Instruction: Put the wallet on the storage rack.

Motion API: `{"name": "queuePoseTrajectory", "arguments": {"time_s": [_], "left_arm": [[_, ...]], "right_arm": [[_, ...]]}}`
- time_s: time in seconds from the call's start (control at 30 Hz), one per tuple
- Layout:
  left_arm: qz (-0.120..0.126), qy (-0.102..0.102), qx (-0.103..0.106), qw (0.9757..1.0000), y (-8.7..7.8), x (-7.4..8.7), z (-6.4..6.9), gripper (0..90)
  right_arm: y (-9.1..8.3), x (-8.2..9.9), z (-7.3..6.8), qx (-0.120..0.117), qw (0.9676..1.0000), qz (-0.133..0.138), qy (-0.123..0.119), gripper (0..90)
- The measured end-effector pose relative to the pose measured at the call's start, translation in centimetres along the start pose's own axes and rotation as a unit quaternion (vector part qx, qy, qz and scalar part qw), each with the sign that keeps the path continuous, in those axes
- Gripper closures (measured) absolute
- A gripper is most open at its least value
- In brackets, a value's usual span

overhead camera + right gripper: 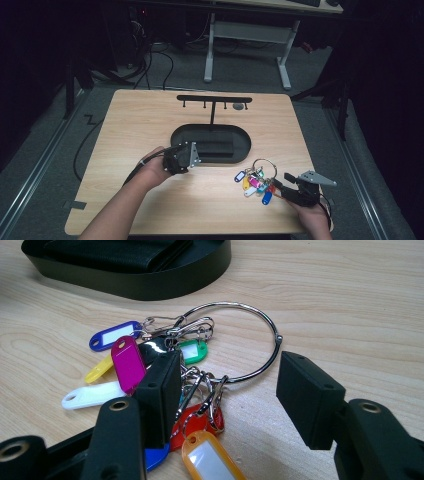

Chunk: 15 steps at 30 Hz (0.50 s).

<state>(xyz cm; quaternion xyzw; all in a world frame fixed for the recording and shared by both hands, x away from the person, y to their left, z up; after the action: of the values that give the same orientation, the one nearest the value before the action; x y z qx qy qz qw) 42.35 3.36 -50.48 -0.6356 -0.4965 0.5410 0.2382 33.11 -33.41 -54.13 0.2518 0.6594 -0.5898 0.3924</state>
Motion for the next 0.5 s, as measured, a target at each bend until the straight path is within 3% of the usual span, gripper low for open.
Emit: {"name": "queuePoseTrajectory", "arguments": {"time_s": [0.1,0.27,0.4,0.43,0.5], "left_arm": [[0.021,-0.033,0.003,0.9992,-0.7,1.4,0.5,58.1],[0.043,-0.086,0.01,0.9953,-1.7,3.8,1.6,56.4],[0.086,-0.138,0.014,0.9866,-2.8,5.4,2.3,56.2],[0.1,-0.16,0.018,0.9818,-3.1,6.0,2.7,55.9],[0.113,-0.185,0.022,0.9761,-3.3,6.7,3.2,55.1]], "right_arm": [[0.0,0.0,0.1,0.004,1.0,-0.001,0.001,43.7],[0.0,0.1,0.4,0.006,1.0,-0.002,0.004,43.9],[-0.1,0.0,0.5,0.004,1.0,0.001,0.003,44.6],[-0.1,0.0,0.5,0.003,1.0,0.001,0.001,45.0],[0.0,0.0,0.6,0.002,1.0,-0.001,0.002,45.8]]}}
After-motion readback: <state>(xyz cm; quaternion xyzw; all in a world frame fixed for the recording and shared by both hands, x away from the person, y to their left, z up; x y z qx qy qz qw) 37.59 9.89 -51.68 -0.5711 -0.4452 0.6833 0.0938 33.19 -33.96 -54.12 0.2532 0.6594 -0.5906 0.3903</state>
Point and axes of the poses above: each handheld gripper's, and its own axes: y roughly forward along the jaws, x roughly out of its underside, z roughly to its right, the point moved 5 cm from there along y, roughly forward along the jaws, and after that the axes turned 12 degrees about x, right-handed, at the moved point
